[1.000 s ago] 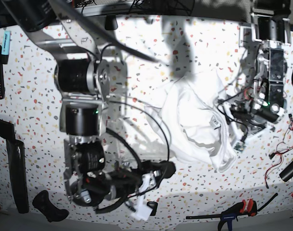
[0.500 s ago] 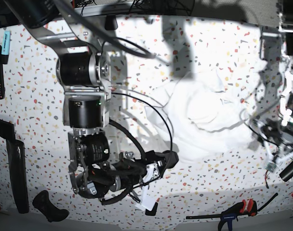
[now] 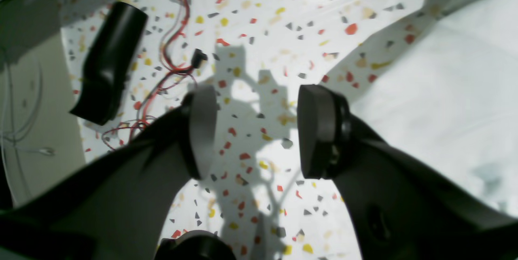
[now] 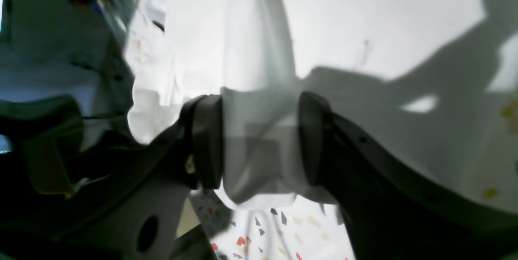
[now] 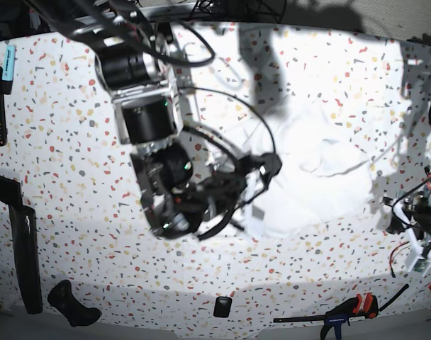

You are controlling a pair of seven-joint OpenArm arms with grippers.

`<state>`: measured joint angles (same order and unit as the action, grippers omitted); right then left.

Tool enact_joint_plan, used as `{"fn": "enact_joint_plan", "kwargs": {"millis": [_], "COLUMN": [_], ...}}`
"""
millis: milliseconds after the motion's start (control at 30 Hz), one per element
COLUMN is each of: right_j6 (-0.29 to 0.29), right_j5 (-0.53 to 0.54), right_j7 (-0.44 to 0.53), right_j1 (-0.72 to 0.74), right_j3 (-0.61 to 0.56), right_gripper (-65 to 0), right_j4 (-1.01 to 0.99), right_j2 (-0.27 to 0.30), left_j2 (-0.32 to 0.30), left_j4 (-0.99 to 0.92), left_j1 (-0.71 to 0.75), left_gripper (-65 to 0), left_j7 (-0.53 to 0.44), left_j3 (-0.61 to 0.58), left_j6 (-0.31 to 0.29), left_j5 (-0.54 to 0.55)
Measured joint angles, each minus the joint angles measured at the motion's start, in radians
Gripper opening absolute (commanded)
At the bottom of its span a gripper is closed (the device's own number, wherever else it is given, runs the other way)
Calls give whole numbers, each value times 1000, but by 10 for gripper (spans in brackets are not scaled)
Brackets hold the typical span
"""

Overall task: Fold the T-shirt properly
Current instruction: 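Press and adjust the stacked shirt with both grippers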

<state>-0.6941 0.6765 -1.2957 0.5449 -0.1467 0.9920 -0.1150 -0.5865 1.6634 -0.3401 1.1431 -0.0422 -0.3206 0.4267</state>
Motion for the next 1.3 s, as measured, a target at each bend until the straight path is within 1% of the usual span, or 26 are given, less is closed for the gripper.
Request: {"fn": "enact_joint_plan", "kwargs": {"millis": [33,67,100,133,167,267,333,400,433,533,600,700,767,833,867,933,967,1033,1167,1233,1267,1300], "right_j6": [0,0,0,0,0,0,1,1,1,1,1,1,1,1,30,43,43,43,43,43,43,42], "right_j5": [-53,-108,-157,-190,-215,-203,-140,-63,-48,-49,-48,-49,-111,-217,-268,-353,-383,-418,-411,-409,-416,-449], "right_j7": [52,102,145,170,174,165,148,140,139,143,147,174,255,350,388,441,449,442,459,492,517,542], "right_j1": [-16,-33,-50,-64,-73,-71,-55,-24,-2,76,115,154,177,198,203,200,195,190,195,200,200,199], "right_j3": [-23,-40,-53,-60,-63,-63,-63,-63,-63,-63,-61,-37,-1,37,56,89,103,125,132,126,126,126], "right_gripper": [-362,-362,-362,-362,-362,-362,-362,-361,-362,-361,-362,-362,-362,-362,-362,-362,-362,-362,-362,-362,-362,-362], "right_j4": [0,0,0,0,0,1,1,-1,-1,-1,0,0,0,0,1,1,0,-2,-14,-41,-64,-90], "right_j2": [-2,-2,-2,-2,-2,0,3,6,5,5,4,2,1,2,2,1,2,5,-14,-34,-40,-43], "left_j2": [8,18,26,37,42,61,71,71,71,71,71,72,74,71,71,72,76,106,192,246,273,295], "left_j4": [21,46,72,95,113,140,156,188,214,278,297,303,308,343,378,457,490,516,507,507,508,508], "left_j1": [2,2,3,3,5,39,69,87,91,93,100,128,168,227,258,313,342,403,494,520,533,546], "left_gripper": [-345,-345,-345,-345,-345,-345,-345,-345,-345,-345,-345,-345,-345,-345,-345,-345,-345,-345,-345,-345,-345,-345], "left_j7": [11,12,9,7,0,-4,12,7,-11,-41,-40,-43,-40,-33,-32,-45,-55,-66,-70,-75,-80,-84], "left_j3": [0,0,0,0,0,0,0,0,0,0,1,0,1,0,1,1,2,2,3,3,2,2], "left_j6": [-8,-37,-47,-64,-68,-68,-68,-66,-57,-5,0,-1,2,3,-11,-27,-43,-46,-76,-102,-103,-106], "left_j5": [23,50,85,108,115,119,117,109,91,18,-14,0,3,31,46,76,79,92,129,152,155,159]}}
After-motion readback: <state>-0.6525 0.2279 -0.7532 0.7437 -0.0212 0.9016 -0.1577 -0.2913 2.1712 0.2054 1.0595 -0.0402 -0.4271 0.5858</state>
